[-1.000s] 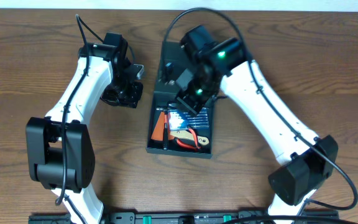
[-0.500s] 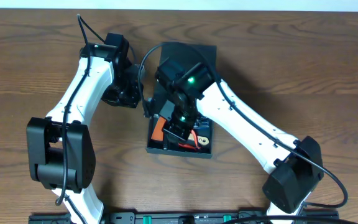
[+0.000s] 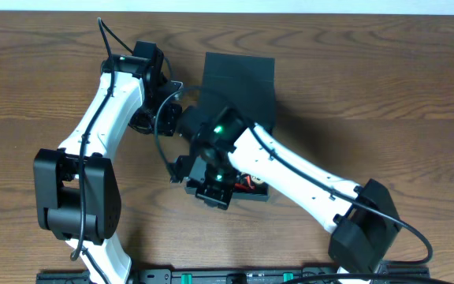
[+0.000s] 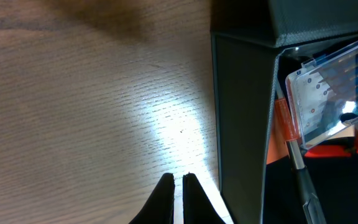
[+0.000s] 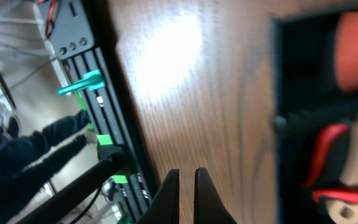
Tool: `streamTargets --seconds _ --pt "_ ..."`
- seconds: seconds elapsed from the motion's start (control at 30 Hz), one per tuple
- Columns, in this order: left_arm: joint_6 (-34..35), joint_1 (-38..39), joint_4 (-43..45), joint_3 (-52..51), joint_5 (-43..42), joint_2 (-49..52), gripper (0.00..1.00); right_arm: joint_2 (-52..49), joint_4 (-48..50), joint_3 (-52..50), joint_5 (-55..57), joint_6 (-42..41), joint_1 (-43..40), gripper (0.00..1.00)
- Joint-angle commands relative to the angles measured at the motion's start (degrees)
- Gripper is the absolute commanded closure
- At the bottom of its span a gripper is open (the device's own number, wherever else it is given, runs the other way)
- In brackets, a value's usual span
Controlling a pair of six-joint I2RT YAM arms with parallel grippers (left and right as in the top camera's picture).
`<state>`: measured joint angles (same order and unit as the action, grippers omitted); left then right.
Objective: Pack container
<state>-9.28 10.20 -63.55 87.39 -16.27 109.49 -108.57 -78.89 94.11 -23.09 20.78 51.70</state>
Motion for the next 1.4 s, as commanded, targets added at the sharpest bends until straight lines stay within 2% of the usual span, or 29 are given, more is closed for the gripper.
streamTargets --seconds 0.0,0.3,0.97,1.37 --pt "-0.35 0.17 -0.09 -0.28 0.52 -0.31 0.94 0.61 -0.17 -0.15 0.20 1.55 1.66 0.99" --pt "-0.35 0.17 -0.37 -0.28 0.55 -0.31 0.94 0.61 0.48 -0.26 0.63 1.60 0.98 0.99" --pt "-0.37 0.17 -0.50 -0.28 0.57 -0.31 0.94 0.26 11.50 -6.60 5.33 -0.15 -3.37 0.99" --pt "-0.33 0.20 -0.48 -0.28 0.48 -0.31 0.95 -0.55 12.09 -6.60 5.27 -0.15 -3.63 0.99"
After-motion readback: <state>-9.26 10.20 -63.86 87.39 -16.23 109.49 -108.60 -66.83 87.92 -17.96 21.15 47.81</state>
